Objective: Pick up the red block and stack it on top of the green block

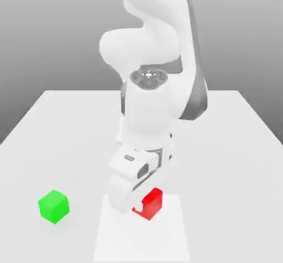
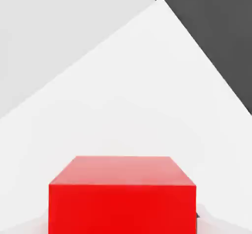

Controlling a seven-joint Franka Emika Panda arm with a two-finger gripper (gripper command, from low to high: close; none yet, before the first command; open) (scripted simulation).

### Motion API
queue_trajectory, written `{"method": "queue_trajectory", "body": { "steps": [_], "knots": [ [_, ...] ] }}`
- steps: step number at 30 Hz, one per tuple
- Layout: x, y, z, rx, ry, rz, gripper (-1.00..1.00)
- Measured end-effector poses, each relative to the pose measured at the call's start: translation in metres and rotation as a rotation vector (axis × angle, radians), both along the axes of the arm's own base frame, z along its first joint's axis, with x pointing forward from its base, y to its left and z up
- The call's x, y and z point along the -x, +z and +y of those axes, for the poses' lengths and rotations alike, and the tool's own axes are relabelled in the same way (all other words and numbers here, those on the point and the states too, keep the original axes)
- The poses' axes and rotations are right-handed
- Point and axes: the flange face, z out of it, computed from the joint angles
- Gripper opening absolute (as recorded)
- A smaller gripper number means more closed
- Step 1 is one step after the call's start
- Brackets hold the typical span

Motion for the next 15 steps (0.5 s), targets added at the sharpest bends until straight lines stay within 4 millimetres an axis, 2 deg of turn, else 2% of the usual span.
{"method": "queue_trajectory", "body": {
  "steps": [4, 8, 9, 11, 13, 15],
  "knots": [
    [0.011, 0.018, -0.097, 0.001, -0.295, -0.002, -1.0],
    [0.045, 0.031, -0.189, -0.001, -0.592, 0.0, -1.0],
    [0.051, 0.03, -0.201, -0.002, -0.632, -0.001, -1.0],
    [0.055, 0.021, -0.211, -0.003, -0.663, -0.003, -1.0],
    [0.044, 0.008, -0.196, -0.003, -0.617, -0.005, -1.0],
    [0.043, -0.007, -0.194, -0.003, -0.612, -0.004, -1.0]
  ]
}}
